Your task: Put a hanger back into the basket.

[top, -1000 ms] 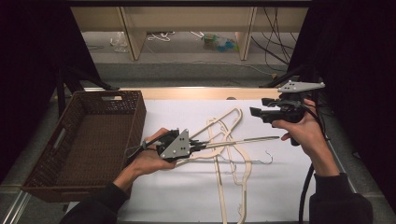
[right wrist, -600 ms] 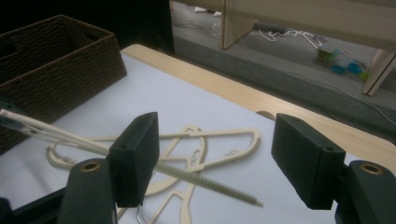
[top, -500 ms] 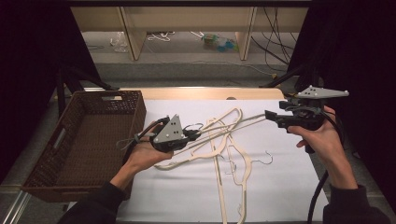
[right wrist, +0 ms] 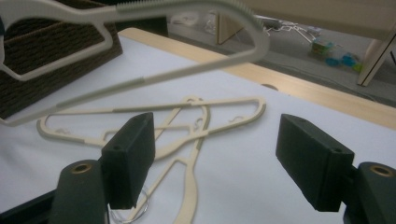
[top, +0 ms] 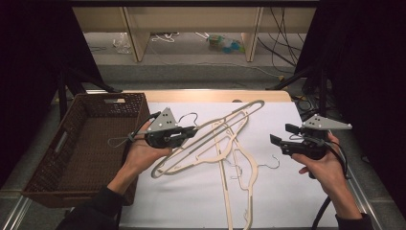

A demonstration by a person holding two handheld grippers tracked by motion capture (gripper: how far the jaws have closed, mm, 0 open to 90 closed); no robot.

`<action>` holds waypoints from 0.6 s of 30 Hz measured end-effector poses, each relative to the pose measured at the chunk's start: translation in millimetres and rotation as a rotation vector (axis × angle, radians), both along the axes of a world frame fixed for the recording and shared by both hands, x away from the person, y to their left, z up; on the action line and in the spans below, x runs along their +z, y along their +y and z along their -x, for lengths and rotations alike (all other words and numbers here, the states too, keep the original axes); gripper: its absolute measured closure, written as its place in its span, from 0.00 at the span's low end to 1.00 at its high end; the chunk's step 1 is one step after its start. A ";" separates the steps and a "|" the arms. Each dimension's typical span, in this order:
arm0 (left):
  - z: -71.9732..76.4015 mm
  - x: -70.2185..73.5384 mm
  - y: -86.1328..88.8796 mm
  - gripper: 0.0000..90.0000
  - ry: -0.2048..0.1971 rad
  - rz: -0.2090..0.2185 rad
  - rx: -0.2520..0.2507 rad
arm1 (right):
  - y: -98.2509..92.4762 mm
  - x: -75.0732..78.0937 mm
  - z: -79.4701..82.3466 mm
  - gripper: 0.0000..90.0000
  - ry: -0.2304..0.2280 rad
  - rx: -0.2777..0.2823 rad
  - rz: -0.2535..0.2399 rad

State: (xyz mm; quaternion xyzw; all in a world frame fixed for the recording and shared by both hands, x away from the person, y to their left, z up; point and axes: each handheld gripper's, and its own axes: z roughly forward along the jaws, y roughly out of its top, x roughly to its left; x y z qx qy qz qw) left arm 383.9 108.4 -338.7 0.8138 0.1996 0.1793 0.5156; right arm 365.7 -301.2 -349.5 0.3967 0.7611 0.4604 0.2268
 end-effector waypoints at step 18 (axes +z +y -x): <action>25.1 36.8 31.7 0.95 0.116 0.230 0.024 | 31.2 -64.5 42.0 0.30 0.025 0.089 -0.036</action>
